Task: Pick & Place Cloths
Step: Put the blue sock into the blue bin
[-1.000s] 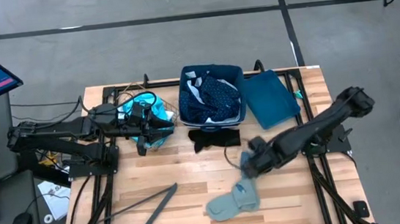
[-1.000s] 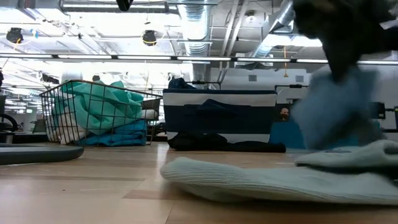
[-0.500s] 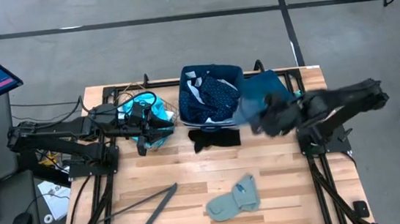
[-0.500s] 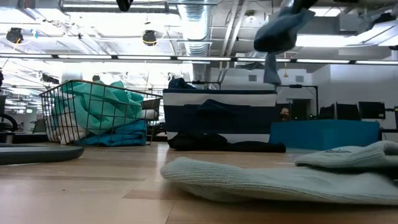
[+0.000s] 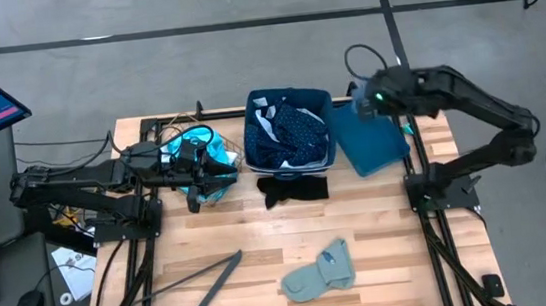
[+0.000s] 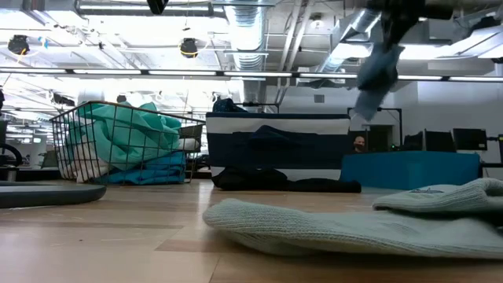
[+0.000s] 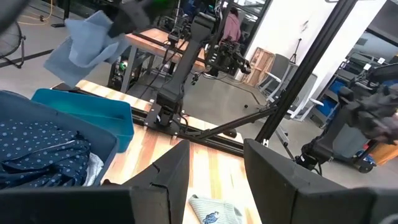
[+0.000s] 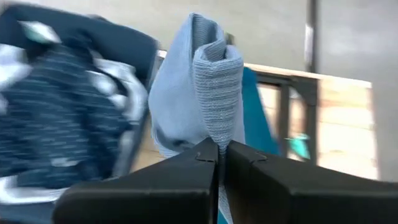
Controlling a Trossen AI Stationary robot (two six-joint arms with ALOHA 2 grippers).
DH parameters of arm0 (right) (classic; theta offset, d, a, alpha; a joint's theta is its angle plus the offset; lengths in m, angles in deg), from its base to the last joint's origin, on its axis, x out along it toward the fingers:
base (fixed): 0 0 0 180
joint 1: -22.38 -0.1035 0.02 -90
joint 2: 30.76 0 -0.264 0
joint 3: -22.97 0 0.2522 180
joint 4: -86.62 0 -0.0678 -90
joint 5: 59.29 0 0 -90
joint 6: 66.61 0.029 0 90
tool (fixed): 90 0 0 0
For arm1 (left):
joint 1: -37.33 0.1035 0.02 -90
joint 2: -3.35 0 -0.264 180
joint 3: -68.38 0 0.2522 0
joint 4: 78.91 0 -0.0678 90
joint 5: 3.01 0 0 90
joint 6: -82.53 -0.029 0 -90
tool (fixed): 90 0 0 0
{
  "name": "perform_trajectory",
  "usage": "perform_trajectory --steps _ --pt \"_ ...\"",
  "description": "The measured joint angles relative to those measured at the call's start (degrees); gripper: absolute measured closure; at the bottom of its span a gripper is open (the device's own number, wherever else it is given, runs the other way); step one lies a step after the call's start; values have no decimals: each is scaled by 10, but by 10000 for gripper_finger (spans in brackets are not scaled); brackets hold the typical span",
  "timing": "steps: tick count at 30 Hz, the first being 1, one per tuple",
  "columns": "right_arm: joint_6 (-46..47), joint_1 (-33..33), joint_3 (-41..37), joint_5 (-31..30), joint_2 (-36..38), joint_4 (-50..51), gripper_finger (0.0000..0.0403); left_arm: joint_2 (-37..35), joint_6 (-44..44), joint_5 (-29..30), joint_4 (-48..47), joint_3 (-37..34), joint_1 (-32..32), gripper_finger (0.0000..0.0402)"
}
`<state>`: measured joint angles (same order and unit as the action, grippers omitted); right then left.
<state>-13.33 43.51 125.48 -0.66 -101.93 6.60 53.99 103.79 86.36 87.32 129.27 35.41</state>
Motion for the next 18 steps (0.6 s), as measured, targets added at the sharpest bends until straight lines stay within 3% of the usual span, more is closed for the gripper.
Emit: perform_trajectory --steps 6,18 --pt "-95 88 0 21 -48 8 403 0 0 0 0 0 0 266" --pt "-242 185 -39 63 -129 -57 403 0 5 -2 3 0 -1 266"
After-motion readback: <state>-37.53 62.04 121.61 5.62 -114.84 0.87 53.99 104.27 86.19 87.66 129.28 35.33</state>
